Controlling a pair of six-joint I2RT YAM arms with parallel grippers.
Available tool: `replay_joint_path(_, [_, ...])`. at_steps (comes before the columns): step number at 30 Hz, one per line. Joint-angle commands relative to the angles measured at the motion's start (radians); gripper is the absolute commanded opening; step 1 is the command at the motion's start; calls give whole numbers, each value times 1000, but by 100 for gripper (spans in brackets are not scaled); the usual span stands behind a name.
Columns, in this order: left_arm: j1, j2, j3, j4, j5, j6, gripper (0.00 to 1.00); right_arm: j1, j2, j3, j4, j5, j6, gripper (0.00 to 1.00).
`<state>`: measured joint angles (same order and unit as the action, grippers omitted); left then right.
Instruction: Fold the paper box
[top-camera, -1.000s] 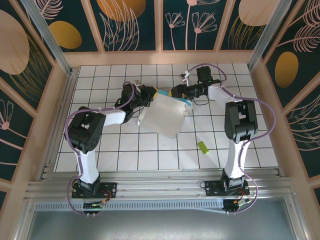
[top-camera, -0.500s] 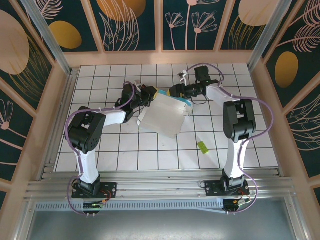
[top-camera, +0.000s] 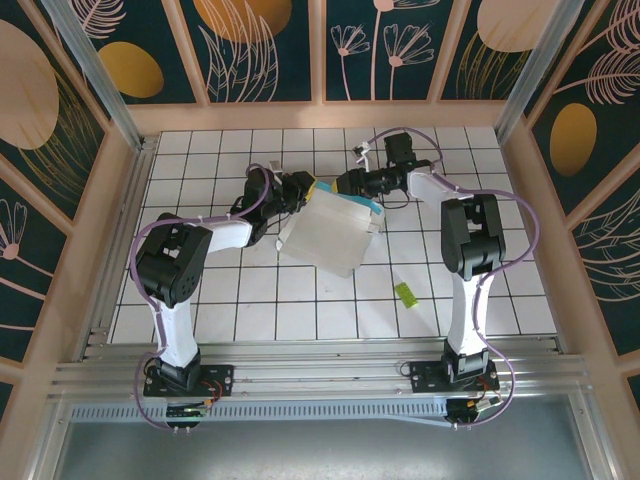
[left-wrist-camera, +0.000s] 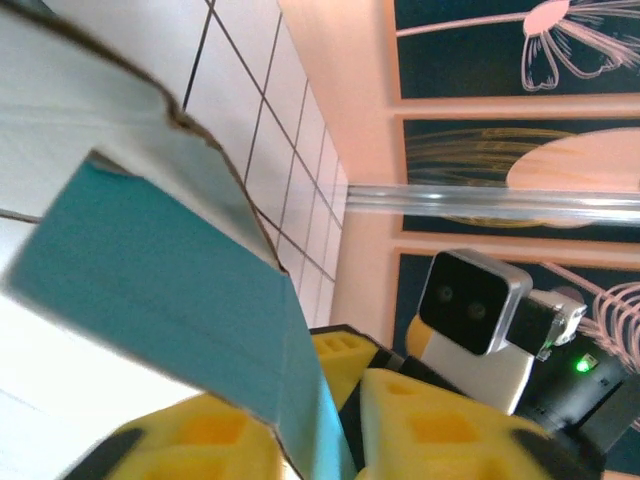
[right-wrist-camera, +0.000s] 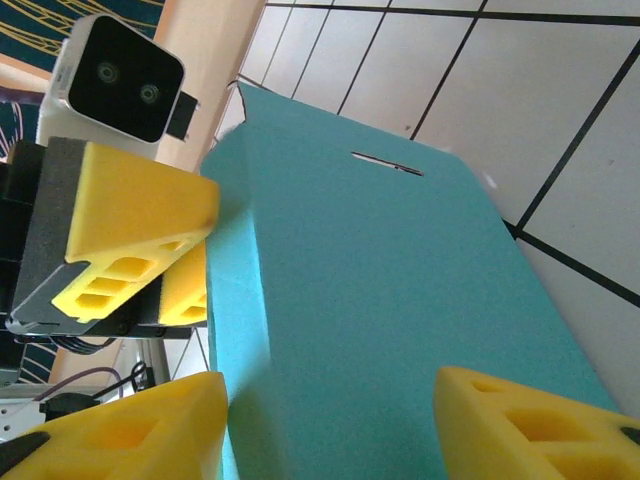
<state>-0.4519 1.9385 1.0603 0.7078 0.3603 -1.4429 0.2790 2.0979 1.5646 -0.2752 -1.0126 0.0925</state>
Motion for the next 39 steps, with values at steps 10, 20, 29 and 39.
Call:
replay_joint_path(10, [-7, -302, -63, -275, -336, 219, 53, 7, 50, 64, -27, 35, 11, 56])
replay_joint_path(20, [-5, -181, 361, -901, -382, 853, 47, 6, 58, 84, -40, 32, 6, 56])
replay_joint_path(29, [-5, 7, 626, -1186, -313, 1092, 46, 6, 63, 109, -74, 40, -12, 56])
replay_joint_path(39, [-5, 56, 629, -1111, -255, 1086, 44, 6, 62, 110, -94, 50, -23, 55])
